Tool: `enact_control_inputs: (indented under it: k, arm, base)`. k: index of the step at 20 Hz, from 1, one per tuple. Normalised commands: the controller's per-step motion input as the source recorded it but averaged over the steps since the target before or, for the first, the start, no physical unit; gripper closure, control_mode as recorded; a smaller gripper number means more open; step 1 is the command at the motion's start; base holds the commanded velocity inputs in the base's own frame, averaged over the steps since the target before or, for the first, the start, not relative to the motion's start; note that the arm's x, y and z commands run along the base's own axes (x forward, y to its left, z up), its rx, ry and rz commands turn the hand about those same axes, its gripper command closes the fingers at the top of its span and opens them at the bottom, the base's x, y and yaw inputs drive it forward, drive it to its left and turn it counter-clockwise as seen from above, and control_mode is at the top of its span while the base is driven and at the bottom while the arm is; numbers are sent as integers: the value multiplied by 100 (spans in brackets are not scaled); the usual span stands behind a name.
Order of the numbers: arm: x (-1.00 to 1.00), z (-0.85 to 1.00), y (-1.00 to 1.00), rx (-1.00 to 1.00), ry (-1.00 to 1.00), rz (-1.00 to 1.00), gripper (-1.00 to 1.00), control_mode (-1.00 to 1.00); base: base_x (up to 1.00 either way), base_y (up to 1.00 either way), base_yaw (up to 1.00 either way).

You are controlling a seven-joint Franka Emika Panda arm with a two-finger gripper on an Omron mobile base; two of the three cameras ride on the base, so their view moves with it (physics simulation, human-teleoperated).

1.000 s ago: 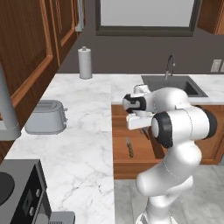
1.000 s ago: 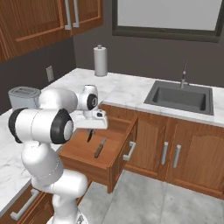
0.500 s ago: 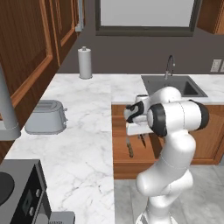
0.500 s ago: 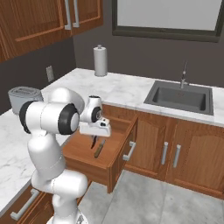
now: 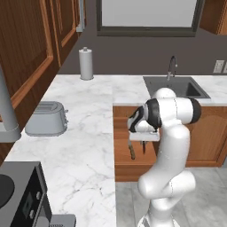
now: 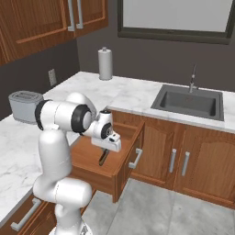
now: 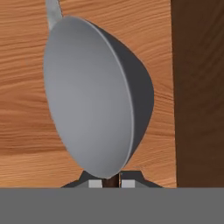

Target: Pick up the metallic utensils from the counter and place them in the open drawer. Make sure not to pick up any wooden utensils.

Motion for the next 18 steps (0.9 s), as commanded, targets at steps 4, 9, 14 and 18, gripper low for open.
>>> enact_control_inputs:
  k: [4, 9, 14, 18]
  arm:
    - [18, -12, 0, -1, -1, 0, 100, -100]
    - [33, -20, 0, 0, 0, 0, 100, -100]
    - [44, -36, 0, 0, -1, 0, 100, -100]
    - [39, -48, 0, -1, -4, 0, 100, -100]
  base:
    - [0, 0, 0]
    - [0, 0, 0]
    - [0, 0, 0]
    - [0, 0, 0]
